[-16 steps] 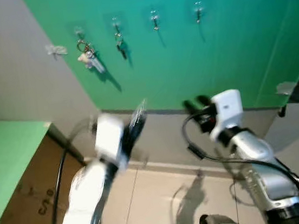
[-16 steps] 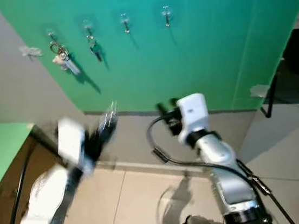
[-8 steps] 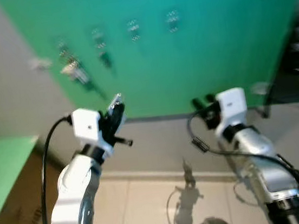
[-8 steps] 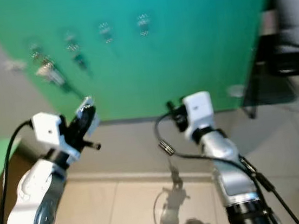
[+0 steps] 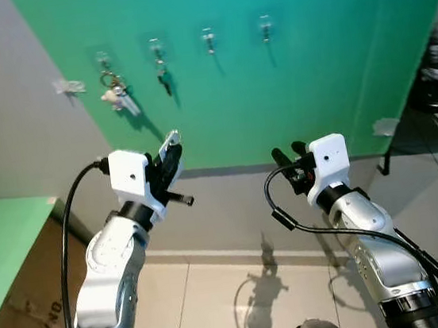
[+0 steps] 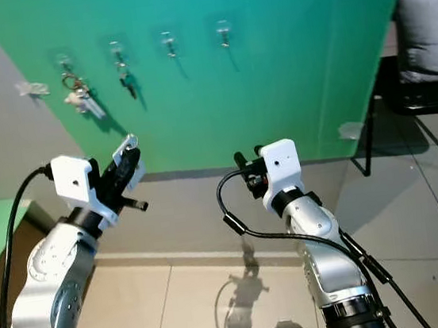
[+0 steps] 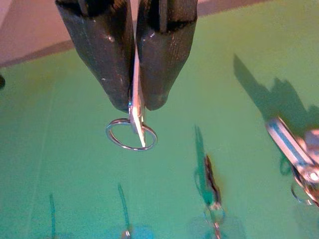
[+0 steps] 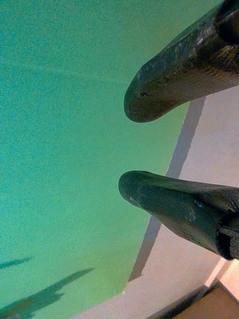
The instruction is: Hang keys on a hook
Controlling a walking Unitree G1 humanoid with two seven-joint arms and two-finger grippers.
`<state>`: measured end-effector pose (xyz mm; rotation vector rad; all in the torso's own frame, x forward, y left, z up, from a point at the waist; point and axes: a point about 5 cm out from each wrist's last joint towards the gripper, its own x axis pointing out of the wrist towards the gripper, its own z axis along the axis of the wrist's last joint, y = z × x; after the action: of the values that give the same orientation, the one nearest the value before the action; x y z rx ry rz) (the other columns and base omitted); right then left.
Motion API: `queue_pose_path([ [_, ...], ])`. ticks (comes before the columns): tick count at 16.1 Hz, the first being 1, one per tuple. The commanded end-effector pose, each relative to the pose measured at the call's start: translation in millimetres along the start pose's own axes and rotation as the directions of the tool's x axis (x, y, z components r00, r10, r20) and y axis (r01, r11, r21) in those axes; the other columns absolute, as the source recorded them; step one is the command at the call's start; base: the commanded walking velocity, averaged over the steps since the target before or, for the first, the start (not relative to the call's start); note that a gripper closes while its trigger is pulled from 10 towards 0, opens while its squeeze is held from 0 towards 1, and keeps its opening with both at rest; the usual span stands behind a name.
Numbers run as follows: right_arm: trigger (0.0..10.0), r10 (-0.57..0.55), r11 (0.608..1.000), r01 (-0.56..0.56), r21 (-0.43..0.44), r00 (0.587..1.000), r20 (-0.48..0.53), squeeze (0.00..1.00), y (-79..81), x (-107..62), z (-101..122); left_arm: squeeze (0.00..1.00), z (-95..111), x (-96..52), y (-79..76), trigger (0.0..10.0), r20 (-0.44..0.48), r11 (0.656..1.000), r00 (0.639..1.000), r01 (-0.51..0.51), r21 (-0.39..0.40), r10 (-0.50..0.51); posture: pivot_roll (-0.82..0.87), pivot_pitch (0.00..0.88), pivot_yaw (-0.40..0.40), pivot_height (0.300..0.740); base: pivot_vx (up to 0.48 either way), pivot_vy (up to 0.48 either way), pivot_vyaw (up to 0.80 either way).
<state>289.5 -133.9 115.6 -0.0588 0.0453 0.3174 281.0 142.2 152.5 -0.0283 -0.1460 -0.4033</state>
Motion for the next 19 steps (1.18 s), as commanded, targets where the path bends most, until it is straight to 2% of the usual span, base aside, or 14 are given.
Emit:
queue_pose_path([
  [1,10.0,0.016,1.000,-0.016,-0.004,1.000,0.011,0.00,4.4,-1.2,1.4,0.00,7.0,4.1,0.6,0.0,0.021,0.999,1.000,0.003,0.036,-0.004,-0.22,0.048,0.134,0.716,0.368,0.311,0.00],
  [3,10.0,0.009,1.000,-0.007,-0.025,0.998,0.060,0.00,4.5,-2.8,6.4,0.00,15.1,8.4,-10.2,0.0,0.049,0.990,0.996,0.067,0.127,-0.074,-0.22,0.047,0.132,0.716,0.422,0.135,0.00],
  [4,10.0,-0.017,0.998,0.027,-0.055,0.985,0.171,0.00,2.1,-5.8,20.5,0.00,19.1,8.8,-16.1,0.0,0.069,0.978,0.992,0.095,0.185,-0.109,-0.21,0.046,0.131,0.716,0.469,0.000,0.00],
  [5,10.0,-0.033,0.988,0.069,-0.135,0.966,0.256,0.00,0.0,-9.9,32.7,0.00,23.1,8.2,-18.1,0.0,0.090,0.969,0.989,0.096,0.229,-0.120,-0.21,0.046,0.130,0.716,0.472,0.000,0.00],
  [6,10.0,-0.085,0.964,0.177,-0.197,0.911,0.403,0.00,-6.7,-22.4,57.9,0.00,39.8,5.5,-21.1,0.0,0.180,0.956,0.976,0.066,0.285,-0.121,-0.22,0.047,0.125,0.716,0.458,0.000,0.00],
  [7,10.0,-0.141,0.947,0.255,-0.193,0.874,0.465,0.00,-14.6,-33.6,73.7,0.00,56.8,2.2,-25.1,0.0,0.253,0.951,0.960,0.038,0.307,-0.120,-0.22,0.048,0.120,0.716,0.442,0.000,0.00],
  [8,10.0,-0.158,0.949,0.261,-0.178,0.879,0.449,0.00,-16.1,-33.7,72.1,0.00,57.6,3.3,-26.8,0.0,0.249,0.969,0.963,0.042,0.245,-0.105,-0.22,0.047,0.120,0.716,0.405,0.259,0.00],
  [9,10.0,-0.162,0.950,0.260,-0.172,0.883,0.441,0.00,-16.0,-32.7,69.7,0.00,56.6,4.2,-26.7,0.0,0.244,0.975,0.965,0.045,0.219,-0.100,-0.22,0.047,0.122,0.716,0.000,0.000,0.00],
  [11,10.0,-0.174,0.959,0.247,-0.141,0.902,0.395,0.00,-13.7,-30.3,53.9,0.00,51.2,7.2,-27.2,0.0,0.213,0.974,0.970,0.065,0.219,-0.113,-0.21,0.046,0.122,0.716,0.000,0.000,0.00],
  [13,10.0,-0.209,0.958,0.266,-0.111,0.905,0.370,0.00,-13.6,-32.1,47.5,0.00,52.1,8.1,-28.1,0.0,0.210,0.976,0.970,0.079,0.202,-0.122,-0.21,0.045,0.124,0.716,0.000,0.000,0.00],
  [15,10.0,-0.228,0.955,0.281,-0.097,0.902,0.367,0.00,-13.6,-35.2,45.5,0.00,55.0,10.0,-27.5,0.0,0.207,0.975,0.970,0.079,0.208,-0.123,-0.22,0.048,0.132,0.716,0.000,0.000,0.00],
  [19,10.0,-0.202,0.964,0.249,-0.091,0.911,0.359,0.00,-6.1,-38.7,42.3,0.00,57.2,33.0,-26.8,0.0,0.118,0.943,0.968,0.180,0.281,-0.220,-0.23,0.059,0.149,0.716,0.000,0.000,0.00],
])
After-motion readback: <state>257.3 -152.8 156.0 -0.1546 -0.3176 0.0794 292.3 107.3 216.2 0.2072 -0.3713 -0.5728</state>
